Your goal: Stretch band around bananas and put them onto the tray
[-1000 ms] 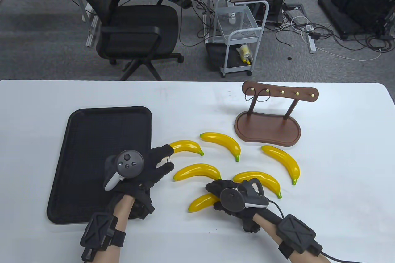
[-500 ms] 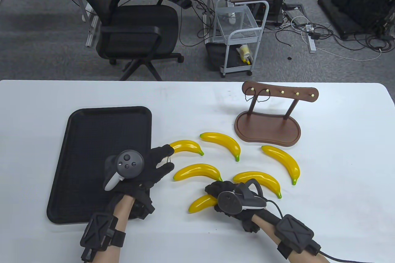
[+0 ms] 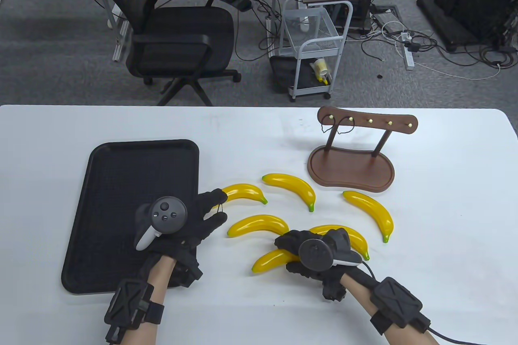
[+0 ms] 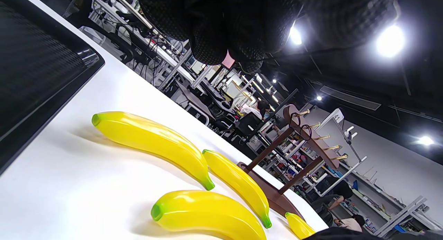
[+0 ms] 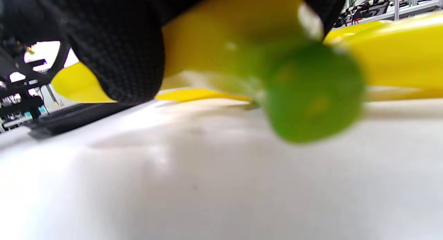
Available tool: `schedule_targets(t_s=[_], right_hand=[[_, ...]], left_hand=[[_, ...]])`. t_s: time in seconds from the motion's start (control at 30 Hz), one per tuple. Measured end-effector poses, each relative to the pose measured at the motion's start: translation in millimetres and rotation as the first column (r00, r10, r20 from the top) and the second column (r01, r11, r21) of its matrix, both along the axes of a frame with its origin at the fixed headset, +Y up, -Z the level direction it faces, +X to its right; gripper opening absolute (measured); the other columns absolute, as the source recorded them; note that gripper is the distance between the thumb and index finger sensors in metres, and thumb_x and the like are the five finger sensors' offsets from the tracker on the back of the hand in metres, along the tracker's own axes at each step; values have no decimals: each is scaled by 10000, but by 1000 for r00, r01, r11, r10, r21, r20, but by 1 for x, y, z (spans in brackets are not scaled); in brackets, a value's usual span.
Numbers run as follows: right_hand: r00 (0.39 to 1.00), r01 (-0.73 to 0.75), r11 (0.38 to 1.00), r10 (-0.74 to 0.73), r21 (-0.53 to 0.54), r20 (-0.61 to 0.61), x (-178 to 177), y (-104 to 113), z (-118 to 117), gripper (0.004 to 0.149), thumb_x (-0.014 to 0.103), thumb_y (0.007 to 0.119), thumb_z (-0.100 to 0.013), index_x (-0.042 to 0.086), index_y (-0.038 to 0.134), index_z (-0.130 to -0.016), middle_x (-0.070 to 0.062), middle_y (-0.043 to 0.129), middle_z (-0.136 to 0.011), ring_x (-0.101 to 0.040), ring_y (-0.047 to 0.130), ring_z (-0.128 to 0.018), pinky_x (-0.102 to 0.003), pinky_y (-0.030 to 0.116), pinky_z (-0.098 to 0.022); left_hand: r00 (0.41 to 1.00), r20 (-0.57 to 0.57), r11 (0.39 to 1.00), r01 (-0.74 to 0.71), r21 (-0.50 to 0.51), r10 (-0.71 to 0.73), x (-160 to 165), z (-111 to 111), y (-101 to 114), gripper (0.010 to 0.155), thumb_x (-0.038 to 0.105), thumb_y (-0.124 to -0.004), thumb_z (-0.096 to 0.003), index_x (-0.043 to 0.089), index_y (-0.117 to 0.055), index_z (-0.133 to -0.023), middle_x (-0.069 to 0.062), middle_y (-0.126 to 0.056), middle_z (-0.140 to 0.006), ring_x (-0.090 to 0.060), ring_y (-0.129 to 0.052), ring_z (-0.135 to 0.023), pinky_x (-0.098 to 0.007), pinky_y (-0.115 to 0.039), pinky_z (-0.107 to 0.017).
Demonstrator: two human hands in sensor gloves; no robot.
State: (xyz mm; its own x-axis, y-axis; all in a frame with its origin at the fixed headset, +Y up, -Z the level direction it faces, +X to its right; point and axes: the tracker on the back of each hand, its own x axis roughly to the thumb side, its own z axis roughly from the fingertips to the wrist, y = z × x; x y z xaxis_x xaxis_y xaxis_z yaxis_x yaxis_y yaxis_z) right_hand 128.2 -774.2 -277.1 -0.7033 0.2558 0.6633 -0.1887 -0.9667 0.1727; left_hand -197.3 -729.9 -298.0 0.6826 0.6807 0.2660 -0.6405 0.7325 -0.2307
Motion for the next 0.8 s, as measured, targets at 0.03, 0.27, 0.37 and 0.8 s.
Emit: schedule_targets(t_s=[0.03, 0.27, 0.37, 0.8], right_hand=[[1000, 15, 1000, -15, -9, 7, 2, 2, -1, 688, 370, 926, -434, 159, 640, -1023, -124, 758, -997, -348, 863, -778, -484, 779, -534], [997, 61, 998, -61, 7, 47, 24, 19, -9, 688, 369, 931, -430, 155, 652, -1021, -130, 764, -993, -347, 863, -774, -482, 779, -534], [994, 71, 997, -73, 26, 79, 40, 25, -13, 685, 367, 936, -426, 155, 659, -1016, -130, 765, -991, -346, 858, -776, -483, 779, -535], [963, 84, 995, -96, 59, 250, 104, 28, -27, 684, 361, 936, -428, 149, 662, -1017, -138, 764, -993, -352, 855, -776, -486, 778, -538]], left_hand=[[1000, 1, 1000, -1, -1, 1, 0, 0, 0, 652, 583, -633, -507, 320, -535, -1095, 74, -662, -1176, -227, -638, -1137, -449, -497, -867], [1000, 1, 1000, -3, 1, 3, 0, 0, 0, 652, 584, -631, -508, 321, -533, -1096, 76, -660, -1177, -228, -635, -1138, -448, -496, -869], [1000, 1, 1000, -2, 0, 2, 0, 0, 0, 653, 584, -630, -508, 320, -532, -1097, 73, -659, -1177, -227, -635, -1139, -448, -495, -869], [1000, -1, 1000, -3, 0, 3, 0, 0, 0, 652, 583, -628, -509, 321, -530, -1097, 74, -658, -1179, -228, -634, -1140, -449, -495, -869]])
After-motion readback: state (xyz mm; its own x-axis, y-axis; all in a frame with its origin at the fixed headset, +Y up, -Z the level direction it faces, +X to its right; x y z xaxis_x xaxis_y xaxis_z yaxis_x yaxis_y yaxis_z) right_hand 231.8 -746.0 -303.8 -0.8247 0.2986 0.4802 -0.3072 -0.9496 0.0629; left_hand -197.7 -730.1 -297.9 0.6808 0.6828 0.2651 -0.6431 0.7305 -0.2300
